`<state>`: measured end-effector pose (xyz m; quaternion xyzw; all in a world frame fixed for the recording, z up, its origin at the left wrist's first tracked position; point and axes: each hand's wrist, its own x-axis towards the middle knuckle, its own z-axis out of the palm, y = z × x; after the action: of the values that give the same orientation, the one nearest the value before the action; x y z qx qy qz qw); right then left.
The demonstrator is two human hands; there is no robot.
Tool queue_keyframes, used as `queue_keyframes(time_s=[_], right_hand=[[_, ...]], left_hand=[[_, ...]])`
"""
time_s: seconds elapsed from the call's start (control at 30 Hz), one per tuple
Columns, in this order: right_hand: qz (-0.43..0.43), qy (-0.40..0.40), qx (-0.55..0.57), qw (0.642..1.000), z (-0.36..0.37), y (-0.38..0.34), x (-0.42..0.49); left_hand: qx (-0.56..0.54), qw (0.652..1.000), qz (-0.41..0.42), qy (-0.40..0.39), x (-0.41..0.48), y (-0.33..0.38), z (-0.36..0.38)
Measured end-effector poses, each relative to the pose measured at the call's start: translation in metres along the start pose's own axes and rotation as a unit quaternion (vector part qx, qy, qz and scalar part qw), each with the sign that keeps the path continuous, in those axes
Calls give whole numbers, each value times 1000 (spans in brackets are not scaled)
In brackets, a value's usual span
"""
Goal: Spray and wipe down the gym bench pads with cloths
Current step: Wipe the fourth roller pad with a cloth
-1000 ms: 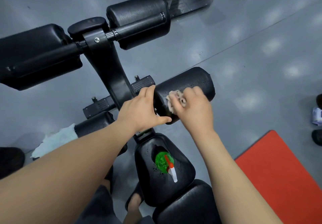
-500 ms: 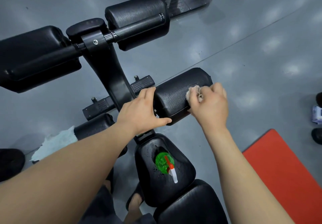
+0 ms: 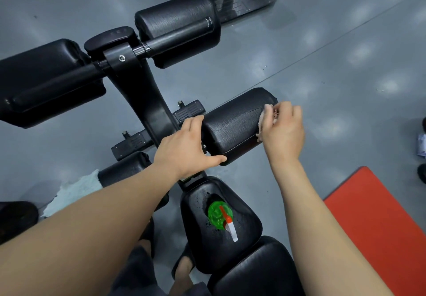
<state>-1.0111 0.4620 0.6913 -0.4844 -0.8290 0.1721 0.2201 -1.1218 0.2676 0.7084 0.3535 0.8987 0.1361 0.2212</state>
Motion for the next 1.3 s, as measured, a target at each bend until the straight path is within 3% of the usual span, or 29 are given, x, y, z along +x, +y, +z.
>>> queue_keyframes(time_s=[0.27,0.5,0.63,0.83,1.03,1.17,1.3], right_hand=[[-209,-112,89,967,-10,23,-35],[-138,-41,65,987,-3,25,15],[-78,-61,118,988,-7,2,9],[-177,-168,152,958,-23,-3,-33],[-299,-165,117,933,-23,12,-32],[-258,-229,147,927,-28,10,-29],[-305,-182,111,928,-20,7,-30]], left_hand=[[-5,1000,-3,2,1,0,3],[-13,1000,0,4,1,-3,3],[-15,1000,3,10,1,-4,3],[-10,1000,3,11,1,-2,4],[-11,1000,3,13,1,-1,4],[-12,1000,1,14,2,-1,5],[-12,1000,2,17,2,-2,6]])
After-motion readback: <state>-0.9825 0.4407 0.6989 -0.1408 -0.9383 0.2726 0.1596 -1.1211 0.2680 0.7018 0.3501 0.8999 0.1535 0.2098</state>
